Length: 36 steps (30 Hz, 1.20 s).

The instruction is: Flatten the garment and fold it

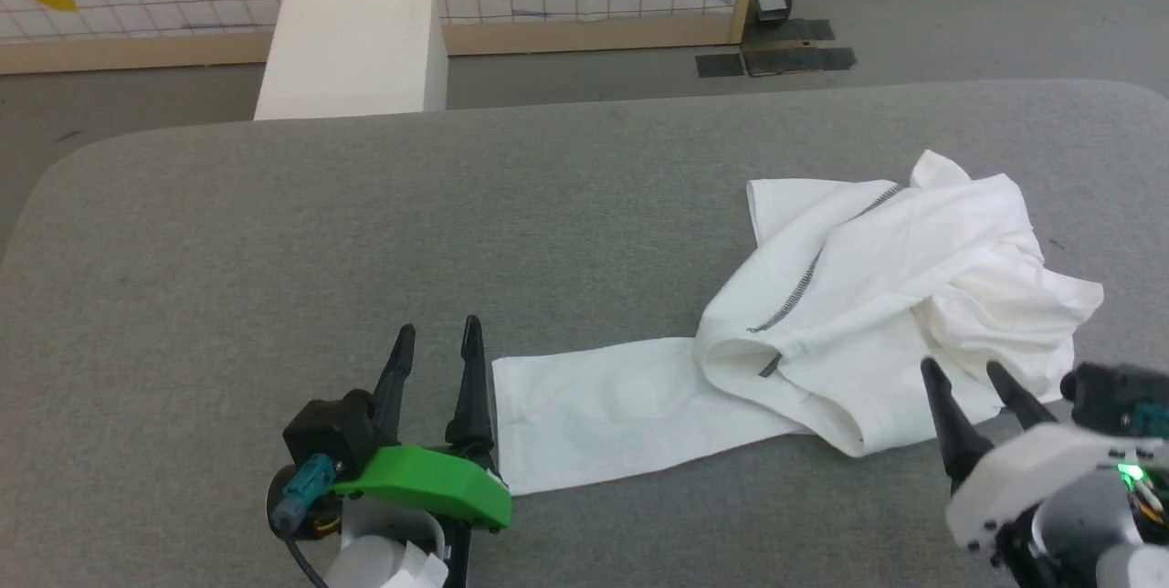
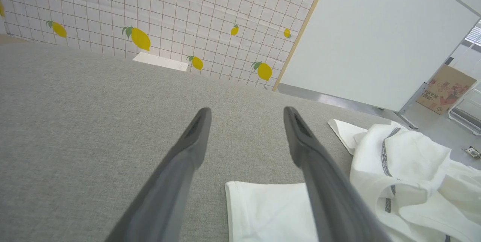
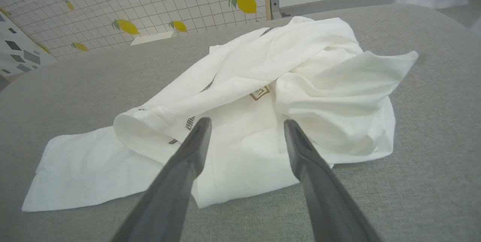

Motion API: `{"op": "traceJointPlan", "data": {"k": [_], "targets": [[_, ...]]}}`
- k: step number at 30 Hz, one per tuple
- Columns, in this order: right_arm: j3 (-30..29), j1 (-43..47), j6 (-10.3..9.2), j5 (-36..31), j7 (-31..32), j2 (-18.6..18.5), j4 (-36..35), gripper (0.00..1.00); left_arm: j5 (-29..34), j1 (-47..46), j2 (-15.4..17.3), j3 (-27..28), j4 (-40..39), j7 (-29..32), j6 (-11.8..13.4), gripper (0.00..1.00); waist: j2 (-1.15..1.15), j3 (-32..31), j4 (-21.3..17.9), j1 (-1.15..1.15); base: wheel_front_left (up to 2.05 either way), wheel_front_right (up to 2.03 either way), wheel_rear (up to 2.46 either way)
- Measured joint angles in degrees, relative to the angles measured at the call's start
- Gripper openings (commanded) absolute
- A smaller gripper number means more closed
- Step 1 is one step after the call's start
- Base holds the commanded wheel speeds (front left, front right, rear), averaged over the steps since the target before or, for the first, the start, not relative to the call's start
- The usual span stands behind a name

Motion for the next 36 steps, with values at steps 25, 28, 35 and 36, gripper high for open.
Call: {"op": "traceJointPlan", "data": {"k": [25, 28, 35, 36], "targets": [[-11.5, -31.8, 0.00, 0.0, 4.5, 0.2, 32.9, 0.00, 0.4, -1.7, 0.0, -1.9, -0.5, 0.0, 0.1, 1.00, 0.00, 5.0, 6.8, 0.00, 0.00, 0.00, 0.00], [-9.0, -35.4, -0.01, -1.8, 2.2, 0.0, 32.5, 0.00, 0.4, -2.2, 0.0, -2.2, -0.4, 0.0, 0.1, 1.00, 0.00, 5.0, 7.4, 0.00, 0.00, 0.00, 0.00], [17.7, -44.2, -0.01, -0.1, 1.3, 0.0, 30.1, 0.00, -0.3, -3.1, 0.0, -2.2, -0.5, 0.0, 0.2, 1.00, 0.00, 5.3, 9.7, 0.00, 0.00, 0.00, 0.00], [22.5, -44.3, -0.01, 0.7, 1.9, 0.0, 29.8, 0.00, -0.5, -3.1, -0.1, -2.2, -0.6, 0.0, 0.3, 1.00, 0.00, 5.4, 10.1, 0.00, 0.00, 0.00, 0.00]]}}
